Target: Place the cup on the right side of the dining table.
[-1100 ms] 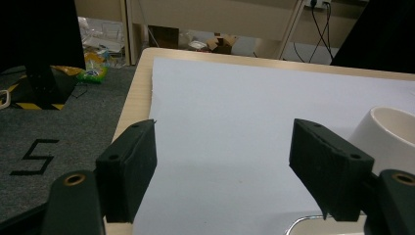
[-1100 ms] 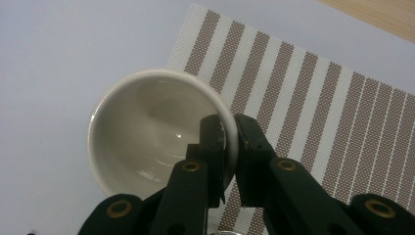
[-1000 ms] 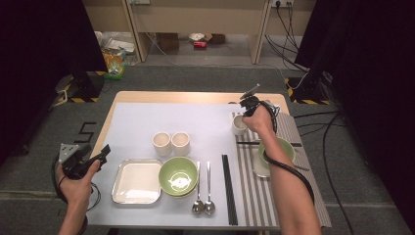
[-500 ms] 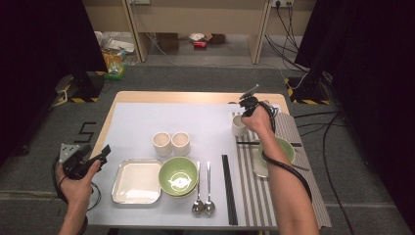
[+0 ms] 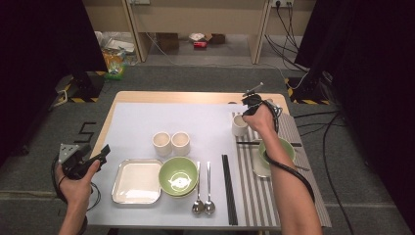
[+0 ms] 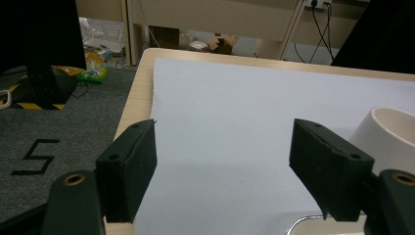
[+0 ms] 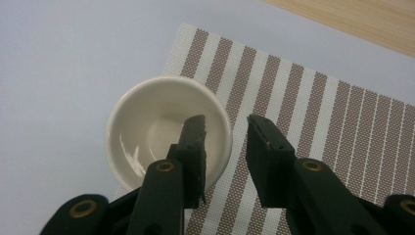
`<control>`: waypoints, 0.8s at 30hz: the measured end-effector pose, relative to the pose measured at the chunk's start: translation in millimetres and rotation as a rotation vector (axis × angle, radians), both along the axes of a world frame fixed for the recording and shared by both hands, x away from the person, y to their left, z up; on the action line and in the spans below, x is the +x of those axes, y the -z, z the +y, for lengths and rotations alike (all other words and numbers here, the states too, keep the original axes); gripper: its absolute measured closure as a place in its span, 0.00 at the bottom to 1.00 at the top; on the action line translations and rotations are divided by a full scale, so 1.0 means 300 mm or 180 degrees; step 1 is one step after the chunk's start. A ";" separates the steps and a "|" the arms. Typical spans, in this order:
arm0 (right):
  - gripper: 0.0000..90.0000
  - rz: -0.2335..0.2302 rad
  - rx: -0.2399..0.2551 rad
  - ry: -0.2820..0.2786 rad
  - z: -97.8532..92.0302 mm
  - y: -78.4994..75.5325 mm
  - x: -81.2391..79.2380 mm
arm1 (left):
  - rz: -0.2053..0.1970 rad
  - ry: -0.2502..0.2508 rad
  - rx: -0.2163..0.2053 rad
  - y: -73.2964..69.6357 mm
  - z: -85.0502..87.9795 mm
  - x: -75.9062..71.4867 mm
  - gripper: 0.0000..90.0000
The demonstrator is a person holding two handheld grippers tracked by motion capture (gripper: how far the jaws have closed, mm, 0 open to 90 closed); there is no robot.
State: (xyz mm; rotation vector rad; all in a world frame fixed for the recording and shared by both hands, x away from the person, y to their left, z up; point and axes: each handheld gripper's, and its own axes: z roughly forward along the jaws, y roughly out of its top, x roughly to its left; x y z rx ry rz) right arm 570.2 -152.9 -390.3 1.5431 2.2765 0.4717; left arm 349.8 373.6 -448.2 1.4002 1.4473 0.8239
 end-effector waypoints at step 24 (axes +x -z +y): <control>0.70 -0.0215 0.0391 0.0169 -0.051 -0.049 -0.132 | 0.0004 0.0000 0.0008 -0.001 0.000 -0.002 0.28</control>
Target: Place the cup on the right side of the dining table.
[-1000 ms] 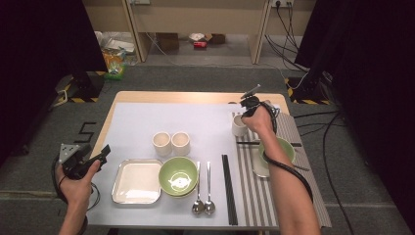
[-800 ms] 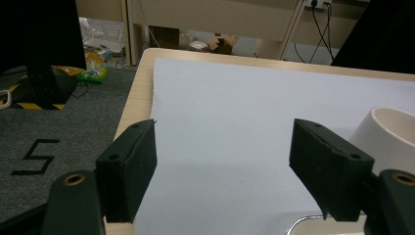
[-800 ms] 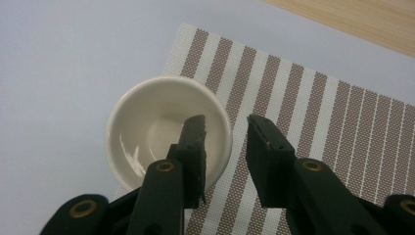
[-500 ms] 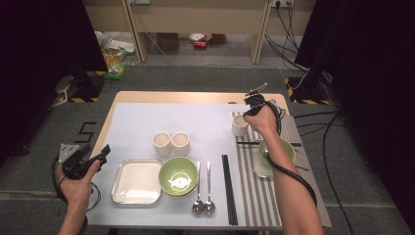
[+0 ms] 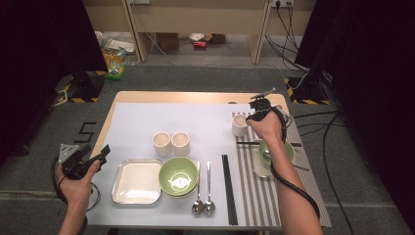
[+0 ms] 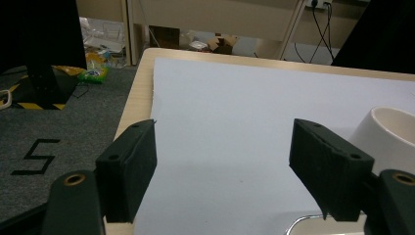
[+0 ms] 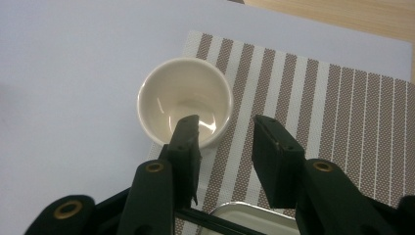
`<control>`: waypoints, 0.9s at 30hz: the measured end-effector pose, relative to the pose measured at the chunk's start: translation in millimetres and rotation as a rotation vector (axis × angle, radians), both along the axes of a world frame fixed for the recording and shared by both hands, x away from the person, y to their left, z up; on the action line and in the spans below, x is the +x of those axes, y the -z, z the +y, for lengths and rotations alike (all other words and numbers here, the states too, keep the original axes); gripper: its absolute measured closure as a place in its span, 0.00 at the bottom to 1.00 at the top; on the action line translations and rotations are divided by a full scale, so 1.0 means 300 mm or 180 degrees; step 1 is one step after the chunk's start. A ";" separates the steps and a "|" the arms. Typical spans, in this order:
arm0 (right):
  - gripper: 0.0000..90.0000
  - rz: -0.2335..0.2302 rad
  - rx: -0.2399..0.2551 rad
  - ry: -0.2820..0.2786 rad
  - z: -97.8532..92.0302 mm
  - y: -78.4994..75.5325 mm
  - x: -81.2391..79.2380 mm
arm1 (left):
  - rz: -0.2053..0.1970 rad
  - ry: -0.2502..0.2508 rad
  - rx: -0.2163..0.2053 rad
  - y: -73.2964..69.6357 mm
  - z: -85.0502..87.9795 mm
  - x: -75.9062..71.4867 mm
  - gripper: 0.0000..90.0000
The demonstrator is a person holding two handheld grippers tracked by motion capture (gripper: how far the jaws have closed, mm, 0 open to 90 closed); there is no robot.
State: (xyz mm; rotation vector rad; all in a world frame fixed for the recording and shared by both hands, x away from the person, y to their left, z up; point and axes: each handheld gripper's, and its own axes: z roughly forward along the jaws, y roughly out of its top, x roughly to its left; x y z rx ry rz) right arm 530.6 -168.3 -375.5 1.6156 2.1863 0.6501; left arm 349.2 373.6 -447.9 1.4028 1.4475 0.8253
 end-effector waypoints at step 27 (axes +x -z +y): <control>0.67 -0.0336 0.0187 0.0021 0.001 -0.018 -0.151 | -0.0009 -0.0021 0.0002 -0.002 0.006 -0.004 0.28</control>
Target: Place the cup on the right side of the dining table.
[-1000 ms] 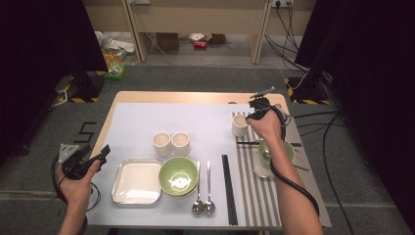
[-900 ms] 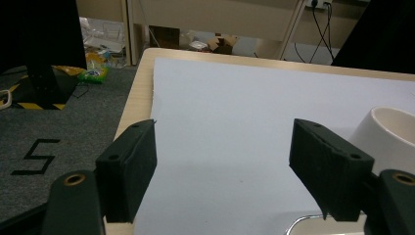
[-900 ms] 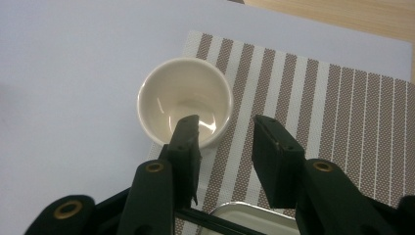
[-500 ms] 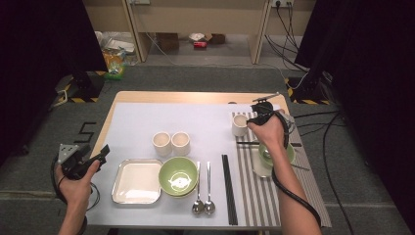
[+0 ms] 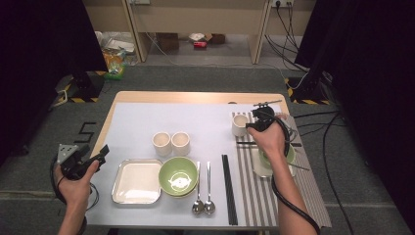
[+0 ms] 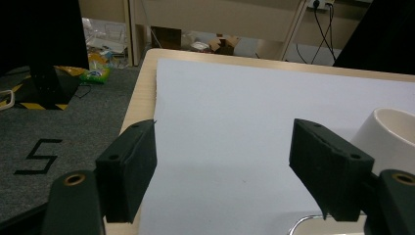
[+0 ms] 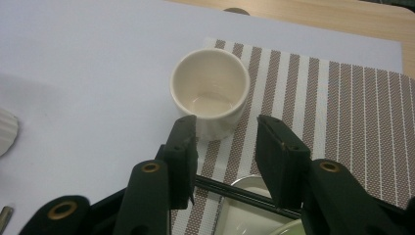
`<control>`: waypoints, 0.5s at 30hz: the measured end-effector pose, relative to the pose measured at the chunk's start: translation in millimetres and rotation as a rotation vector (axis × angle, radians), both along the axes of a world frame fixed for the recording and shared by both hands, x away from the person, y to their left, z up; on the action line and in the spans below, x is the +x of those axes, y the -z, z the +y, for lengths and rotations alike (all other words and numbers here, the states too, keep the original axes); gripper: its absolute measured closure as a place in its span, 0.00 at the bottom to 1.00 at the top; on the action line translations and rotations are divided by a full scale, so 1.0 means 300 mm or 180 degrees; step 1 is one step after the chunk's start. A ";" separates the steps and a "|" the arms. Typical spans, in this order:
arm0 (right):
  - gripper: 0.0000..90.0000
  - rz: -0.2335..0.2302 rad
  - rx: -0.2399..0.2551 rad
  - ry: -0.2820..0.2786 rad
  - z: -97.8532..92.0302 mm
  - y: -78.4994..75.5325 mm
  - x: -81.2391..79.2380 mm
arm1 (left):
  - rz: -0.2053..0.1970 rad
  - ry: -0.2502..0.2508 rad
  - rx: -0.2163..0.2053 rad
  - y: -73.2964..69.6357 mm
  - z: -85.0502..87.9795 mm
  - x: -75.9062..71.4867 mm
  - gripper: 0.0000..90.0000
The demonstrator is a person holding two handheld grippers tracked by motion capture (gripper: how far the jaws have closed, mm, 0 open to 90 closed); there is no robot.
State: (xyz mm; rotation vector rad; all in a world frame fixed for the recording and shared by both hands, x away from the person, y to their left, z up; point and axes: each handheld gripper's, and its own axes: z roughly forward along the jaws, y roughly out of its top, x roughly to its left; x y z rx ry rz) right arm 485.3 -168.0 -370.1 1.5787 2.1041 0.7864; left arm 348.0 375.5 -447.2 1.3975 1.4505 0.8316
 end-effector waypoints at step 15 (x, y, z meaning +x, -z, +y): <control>0.66 -0.0180 0.0089 -0.0028 0.012 0.005 -0.109 | 0.0001 0.0000 0.0003 -0.001 0.001 -0.001 0.28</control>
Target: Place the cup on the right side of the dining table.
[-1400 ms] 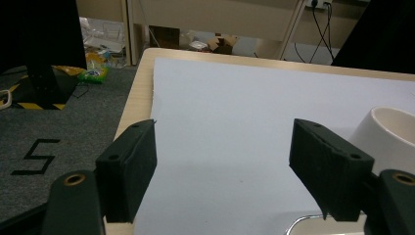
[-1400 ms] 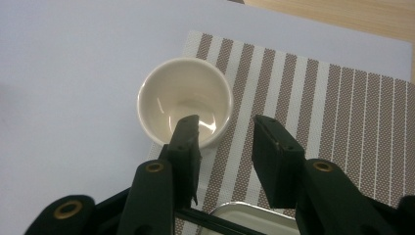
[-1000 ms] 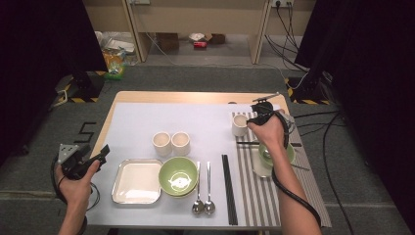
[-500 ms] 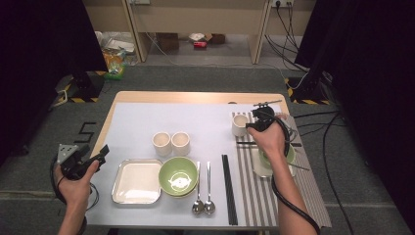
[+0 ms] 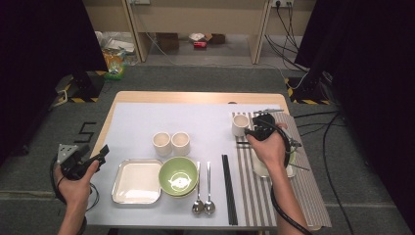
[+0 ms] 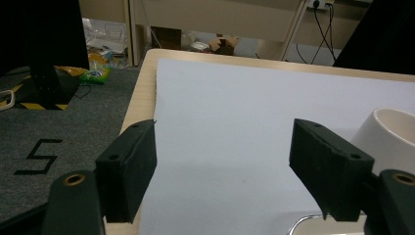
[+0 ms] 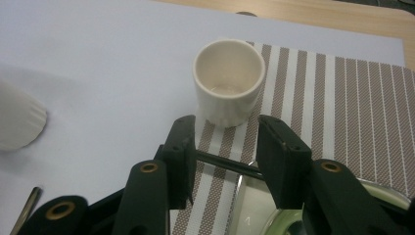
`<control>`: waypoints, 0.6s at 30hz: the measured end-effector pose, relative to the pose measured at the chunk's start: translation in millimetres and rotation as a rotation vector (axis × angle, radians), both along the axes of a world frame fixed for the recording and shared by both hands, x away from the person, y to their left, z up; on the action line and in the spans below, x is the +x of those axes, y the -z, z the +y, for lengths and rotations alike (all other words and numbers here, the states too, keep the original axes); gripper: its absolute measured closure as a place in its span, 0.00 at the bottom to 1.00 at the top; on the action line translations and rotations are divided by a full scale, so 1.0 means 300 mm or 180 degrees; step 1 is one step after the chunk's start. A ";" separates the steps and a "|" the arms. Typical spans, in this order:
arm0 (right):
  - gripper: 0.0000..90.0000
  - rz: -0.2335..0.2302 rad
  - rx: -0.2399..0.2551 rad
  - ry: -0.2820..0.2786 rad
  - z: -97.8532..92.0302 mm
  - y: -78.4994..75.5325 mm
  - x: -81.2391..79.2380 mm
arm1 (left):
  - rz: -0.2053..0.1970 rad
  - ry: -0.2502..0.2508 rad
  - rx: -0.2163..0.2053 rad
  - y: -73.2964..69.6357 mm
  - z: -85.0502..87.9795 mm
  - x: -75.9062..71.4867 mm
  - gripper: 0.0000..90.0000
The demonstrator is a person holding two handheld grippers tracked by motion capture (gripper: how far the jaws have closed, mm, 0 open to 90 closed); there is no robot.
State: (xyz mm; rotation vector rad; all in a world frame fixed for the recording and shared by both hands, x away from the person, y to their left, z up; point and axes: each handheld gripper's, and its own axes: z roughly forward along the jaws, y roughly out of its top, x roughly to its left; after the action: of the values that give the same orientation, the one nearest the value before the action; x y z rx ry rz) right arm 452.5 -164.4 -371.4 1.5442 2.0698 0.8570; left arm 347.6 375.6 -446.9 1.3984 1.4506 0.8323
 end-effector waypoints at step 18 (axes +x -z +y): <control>0.65 -0.0123 0.0087 0.0003 0.002 0.028 -0.120 | 0.0011 -0.0011 0.0009 0.002 0.001 -0.001 0.28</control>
State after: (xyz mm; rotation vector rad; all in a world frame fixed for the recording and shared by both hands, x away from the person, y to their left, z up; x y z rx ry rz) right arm 416.6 -163.8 -379.8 1.5306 2.0380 0.9113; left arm 347.4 375.9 -447.7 1.4004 1.4553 0.8347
